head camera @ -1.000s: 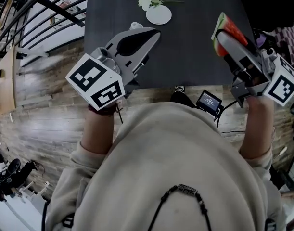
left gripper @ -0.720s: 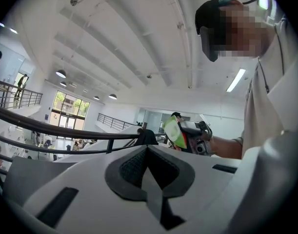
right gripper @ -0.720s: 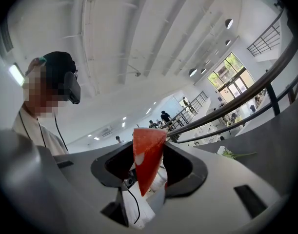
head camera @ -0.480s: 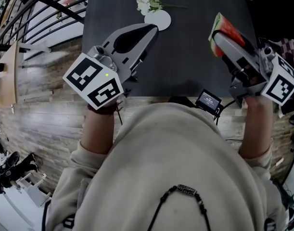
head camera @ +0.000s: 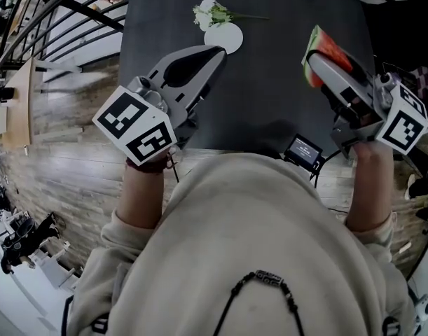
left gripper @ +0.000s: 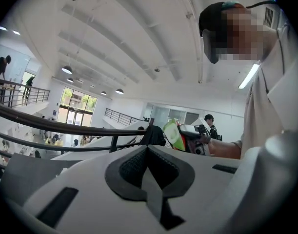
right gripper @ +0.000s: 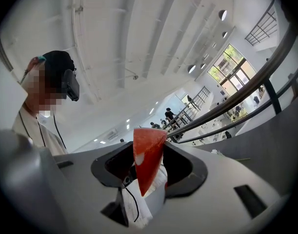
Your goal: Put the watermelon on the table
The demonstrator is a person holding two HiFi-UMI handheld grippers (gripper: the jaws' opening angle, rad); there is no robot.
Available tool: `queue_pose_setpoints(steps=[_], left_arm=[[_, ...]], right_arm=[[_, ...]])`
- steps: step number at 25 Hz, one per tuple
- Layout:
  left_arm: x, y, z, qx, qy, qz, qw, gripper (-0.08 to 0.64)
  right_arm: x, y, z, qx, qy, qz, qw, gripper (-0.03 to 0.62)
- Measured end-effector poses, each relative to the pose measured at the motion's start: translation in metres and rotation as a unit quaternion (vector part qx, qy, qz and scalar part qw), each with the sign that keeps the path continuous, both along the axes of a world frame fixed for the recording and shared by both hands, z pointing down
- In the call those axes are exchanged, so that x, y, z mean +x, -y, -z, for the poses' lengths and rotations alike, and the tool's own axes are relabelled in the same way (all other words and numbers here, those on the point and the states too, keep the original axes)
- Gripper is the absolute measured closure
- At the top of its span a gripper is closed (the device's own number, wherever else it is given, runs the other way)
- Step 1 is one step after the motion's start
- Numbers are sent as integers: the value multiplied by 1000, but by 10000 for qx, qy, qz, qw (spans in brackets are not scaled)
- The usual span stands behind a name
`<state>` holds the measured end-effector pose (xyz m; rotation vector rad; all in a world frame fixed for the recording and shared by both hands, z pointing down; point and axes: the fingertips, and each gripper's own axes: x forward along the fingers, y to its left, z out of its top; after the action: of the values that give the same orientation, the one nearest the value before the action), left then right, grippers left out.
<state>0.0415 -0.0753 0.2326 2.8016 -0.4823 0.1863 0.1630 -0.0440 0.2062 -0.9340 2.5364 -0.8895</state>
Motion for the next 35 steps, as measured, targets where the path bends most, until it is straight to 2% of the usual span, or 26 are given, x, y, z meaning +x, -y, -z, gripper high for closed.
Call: queue_pose_setpoints(steps=[7, 12, 16, 21, 28, 32, 35], left_arm=[[20, -10, 31, 1, 254, 125, 9996, 555], [30, -6, 33, 10, 325, 82, 9994, 555], [29, -4, 13, 88, 311, -186, 9993, 554], [21, -2, 38, 8, 168, -548, 9984, 555], [61, 2, 44, 45, 329, -942, 9950, 555], [60, -7, 40, 22, 250, -996, 9947, 555], [54, -4, 33, -15, 281, -871, 9958, 554]], right_arm=[[33, -7, 28, 14, 91, 97, 9999, 394], [44, 3, 29, 28, 159, 43, 9999, 394], [36, 0, 9, 115, 112, -118, 9998, 394], [26, -10, 33, 206, 76, -496, 9985, 394], [63, -16, 44, 257, 8, -903, 9956, 394], [57, -26, 38, 195, -45, -981, 9950, 394], [50, -26, 33, 108, -75, -978, 9951, 394]])
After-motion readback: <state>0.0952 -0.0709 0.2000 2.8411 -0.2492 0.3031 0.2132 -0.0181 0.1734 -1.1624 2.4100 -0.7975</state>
